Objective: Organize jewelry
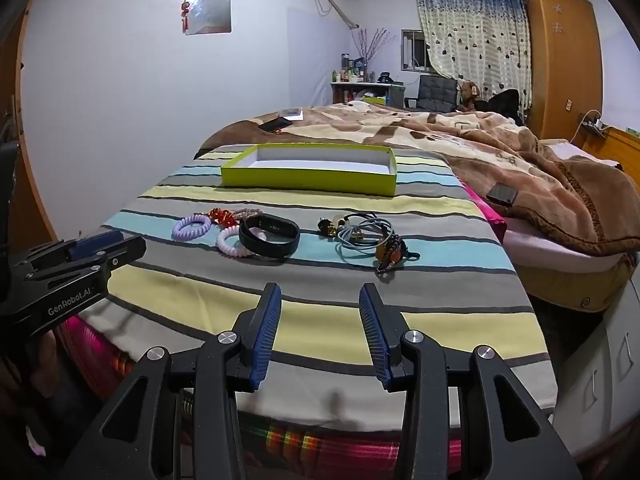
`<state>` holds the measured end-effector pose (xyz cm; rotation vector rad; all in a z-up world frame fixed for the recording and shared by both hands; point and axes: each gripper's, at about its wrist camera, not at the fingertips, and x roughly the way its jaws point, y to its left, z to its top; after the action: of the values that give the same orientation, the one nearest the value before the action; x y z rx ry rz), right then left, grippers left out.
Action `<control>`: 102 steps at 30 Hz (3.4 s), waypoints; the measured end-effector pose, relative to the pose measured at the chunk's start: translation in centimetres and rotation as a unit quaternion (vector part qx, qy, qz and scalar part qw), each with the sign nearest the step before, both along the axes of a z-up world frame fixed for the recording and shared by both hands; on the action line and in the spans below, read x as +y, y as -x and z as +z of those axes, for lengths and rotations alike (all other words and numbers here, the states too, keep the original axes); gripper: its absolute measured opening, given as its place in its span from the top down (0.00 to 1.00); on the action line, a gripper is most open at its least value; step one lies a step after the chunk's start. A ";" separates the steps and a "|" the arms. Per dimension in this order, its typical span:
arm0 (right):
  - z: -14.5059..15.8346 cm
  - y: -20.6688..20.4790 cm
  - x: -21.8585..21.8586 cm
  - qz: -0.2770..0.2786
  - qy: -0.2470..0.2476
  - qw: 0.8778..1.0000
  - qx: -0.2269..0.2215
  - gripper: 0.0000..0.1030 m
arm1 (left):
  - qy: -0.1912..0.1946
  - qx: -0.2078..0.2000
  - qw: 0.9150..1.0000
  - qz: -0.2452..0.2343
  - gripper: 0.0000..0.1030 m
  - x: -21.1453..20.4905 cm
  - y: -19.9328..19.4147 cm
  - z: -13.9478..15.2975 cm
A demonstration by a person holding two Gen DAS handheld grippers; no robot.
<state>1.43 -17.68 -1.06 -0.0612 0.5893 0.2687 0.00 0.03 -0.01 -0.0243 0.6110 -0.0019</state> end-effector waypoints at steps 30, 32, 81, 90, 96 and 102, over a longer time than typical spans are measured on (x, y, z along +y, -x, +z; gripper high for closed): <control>-0.1 -0.4 -0.6 -0.002 -0.002 1.000 0.004 0.59 | 0.004 0.001 1.000 -0.011 0.64 -0.2 0.5 -0.1; -0.1 -0.4 -0.4 -0.002 0.000 1.000 0.004 0.59 | 0.004 0.002 1.000 -0.013 0.64 -0.3 0.5 -0.1; 0.1 0.0 -0.3 -0.003 -0.001 1.000 0.003 0.59 | 0.014 0.004 0.999 -0.031 0.64 -0.5 0.8 0.0; 0.1 0.0 -0.3 -0.003 -0.001 1.000 0.004 0.59 | 0.012 0.005 1.000 -0.026 0.64 -0.6 0.8 0.0; 0.1 -0.1 -0.3 -0.004 -0.001 1.000 0.004 0.59 | 0.010 0.010 1.000 -0.028 0.64 -0.6 0.0 -0.1; 0.0 -0.2 -0.4 -0.006 0.001 1.000 0.003 0.59 | 0.011 0.009 0.999 -0.036 0.64 -1.0 -1.6 0.2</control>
<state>1.64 -18.07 -1.02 -0.0584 0.5950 0.2572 1.63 -0.93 0.20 -0.0239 0.6304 -0.0789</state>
